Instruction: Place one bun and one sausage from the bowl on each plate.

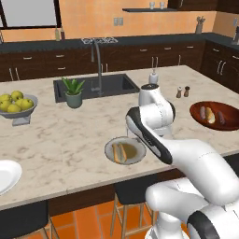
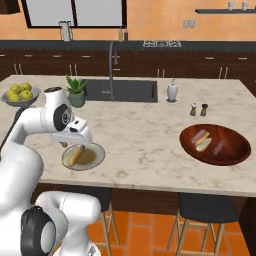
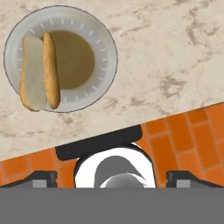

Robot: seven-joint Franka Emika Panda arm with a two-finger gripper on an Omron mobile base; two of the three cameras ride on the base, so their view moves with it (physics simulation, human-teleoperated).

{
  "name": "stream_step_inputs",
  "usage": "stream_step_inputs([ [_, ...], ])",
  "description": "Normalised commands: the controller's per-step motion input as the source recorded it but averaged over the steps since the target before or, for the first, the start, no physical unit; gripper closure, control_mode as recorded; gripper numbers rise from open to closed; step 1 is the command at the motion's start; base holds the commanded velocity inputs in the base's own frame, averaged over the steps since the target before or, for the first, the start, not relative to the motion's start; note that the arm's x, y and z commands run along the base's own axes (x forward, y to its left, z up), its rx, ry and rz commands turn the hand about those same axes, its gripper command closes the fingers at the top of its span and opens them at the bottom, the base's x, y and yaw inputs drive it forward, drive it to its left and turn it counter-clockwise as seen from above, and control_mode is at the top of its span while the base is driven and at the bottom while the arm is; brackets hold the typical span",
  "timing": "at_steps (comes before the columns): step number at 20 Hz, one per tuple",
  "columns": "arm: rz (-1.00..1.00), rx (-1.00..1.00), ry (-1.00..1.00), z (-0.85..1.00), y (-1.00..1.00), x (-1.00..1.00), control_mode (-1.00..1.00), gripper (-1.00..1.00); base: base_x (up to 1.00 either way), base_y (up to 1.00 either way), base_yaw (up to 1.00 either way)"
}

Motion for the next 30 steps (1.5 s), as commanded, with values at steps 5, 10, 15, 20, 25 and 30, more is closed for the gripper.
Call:
stream_step_inputs([
  [5,0.0,-0.01,0.0,-0.02,0.0,-0.02,-1.0,-1.0,0.0,0.0,0.0],
  [10,0.0,0.0,0.0,0.0,-0.01,0.0,1.0,-1.0,-0.09,-0.72,0.01],
  [15,0.0,0.0,0.0,0.0,0.0,0.0,1.0,-1.0,0.0,-1.0,0.0],
  [20,0.0,0.0,0.0,0.0,0.0,0.0,1.0,-1.0,0.08,-0.98,0.0],
  [25,0.0,0.0,0.0,0.0,0.0,0.0,1.0,-1.0,0.34,-0.52,0.0],
  [30,0.0,0.0,0.0,0.0,0.0,0.0,1.0,-1.0,0.19,-0.73,0.05],
])
